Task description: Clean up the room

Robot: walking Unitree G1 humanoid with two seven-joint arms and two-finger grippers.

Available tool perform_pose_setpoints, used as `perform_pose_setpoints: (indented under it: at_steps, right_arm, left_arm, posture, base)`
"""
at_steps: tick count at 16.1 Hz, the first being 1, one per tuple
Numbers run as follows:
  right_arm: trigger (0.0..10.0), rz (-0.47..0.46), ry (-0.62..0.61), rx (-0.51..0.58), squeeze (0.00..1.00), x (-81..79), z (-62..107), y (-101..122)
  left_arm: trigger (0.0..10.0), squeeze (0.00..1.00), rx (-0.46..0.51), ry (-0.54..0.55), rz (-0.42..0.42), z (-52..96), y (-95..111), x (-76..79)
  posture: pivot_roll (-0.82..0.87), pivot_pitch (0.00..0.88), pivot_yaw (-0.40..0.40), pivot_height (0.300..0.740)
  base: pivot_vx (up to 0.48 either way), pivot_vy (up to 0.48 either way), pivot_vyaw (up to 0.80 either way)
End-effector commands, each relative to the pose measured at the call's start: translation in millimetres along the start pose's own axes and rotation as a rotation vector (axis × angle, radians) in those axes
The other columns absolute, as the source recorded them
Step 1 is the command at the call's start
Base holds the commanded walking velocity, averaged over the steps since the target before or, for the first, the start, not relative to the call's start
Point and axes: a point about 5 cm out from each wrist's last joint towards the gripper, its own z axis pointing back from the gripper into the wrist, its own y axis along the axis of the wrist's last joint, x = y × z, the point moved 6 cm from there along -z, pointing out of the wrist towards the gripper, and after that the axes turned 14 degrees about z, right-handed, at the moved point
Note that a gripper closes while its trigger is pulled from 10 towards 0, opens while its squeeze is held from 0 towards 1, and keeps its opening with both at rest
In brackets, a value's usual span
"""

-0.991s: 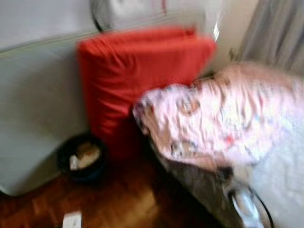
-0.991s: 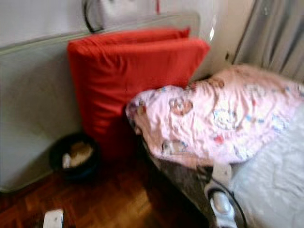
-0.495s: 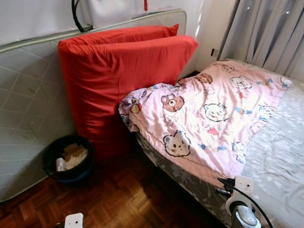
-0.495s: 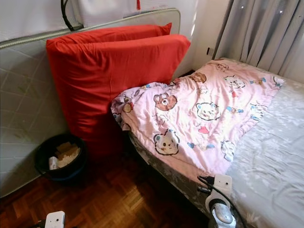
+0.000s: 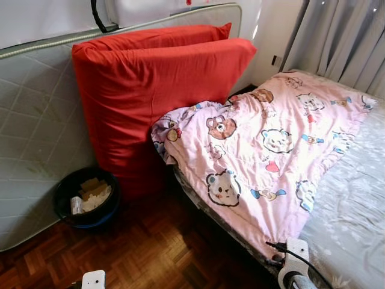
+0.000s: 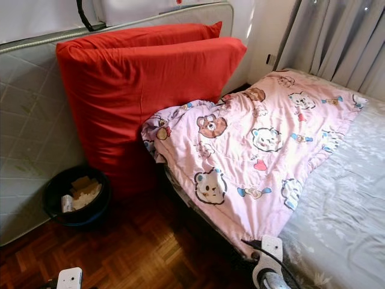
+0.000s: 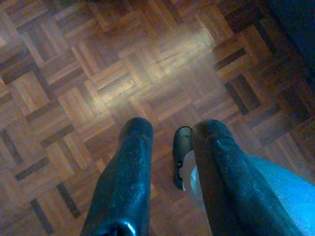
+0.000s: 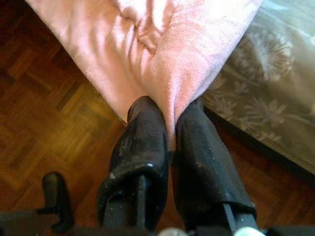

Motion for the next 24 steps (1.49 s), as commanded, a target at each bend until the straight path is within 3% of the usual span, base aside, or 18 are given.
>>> perform_pose_setpoints:
  at_steps: [1,5,6,7,15,16,24]
  right_arm:
    - [10.0,0.011,0.016,-0.05,0.0,-2.2,2.3,-15.1]
    - [10.0,-0.002,0.003,-0.069,0.01,3.0,3.2,-19.5]
    - [10.0,-0.005,0.007,-0.066,0.84,2.8,3.1,-18.5]
    - [10.0,-0.004,0.006,-0.065,0.94,3.0,3.0,-18.2]
    - [10.0,-0.006,0.044,-0.083,0.88,-5.1,3.6,-23.0]
    - [10.0,-0.003,0.045,-0.083,0.0,-5.6,3.6,-23.1]
    - [10.0,0.03,0.07,-0.118,0.0,-14.8,5.2,-32.4]
  left_arm:
    - [10.0,0.0,-0.009,0.009,-0.006,1.0,-3.1,-2.8]
    - [10.0,0.0,-0.006,0.005,-0.01,0.5,-1.9,-1.1]
    - [10.0,0.0,-0.007,0.003,-0.012,0.5,-1.9,-0.9]
    - [10.0,0.0,-0.008,0.003,-0.014,0.6,-2.4,-1.1]
    - [10.0,0.0,-0.023,0.003,-0.022,1.0,-6.0,-0.6]
    - [10.0,0.0,-0.023,0.001,-0.022,0.8,-6.0,0.1]
    - [10.0,0.0,-0.023,-0.002,-0.012,-1.1,-3.2,4.4]
  posture:
    - [0.08,0.0,-0.047,0.74]
    - [0.08,0.0,-0.047,0.74]
    - [0.08,0.0,-0.047,0.74]
    - [0.08,0.0,-0.047,0.74]
    - [0.08,0.0,-0.047,0.74]
    - [0.08,0.0,-0.048,0.74]
    - [0.08,0.0,-0.049,0.74]
  base:
    - [0.0,0.0,0.0]
    - [0.0,0.0,0.0]
    - [0.0,0.0,0.0]
    - [0.0,0.0,0.0]
    - [0.0,0.0,0.0]
    - [0.0,0.0,0.0]
    - [0.0,0.0,0.0]
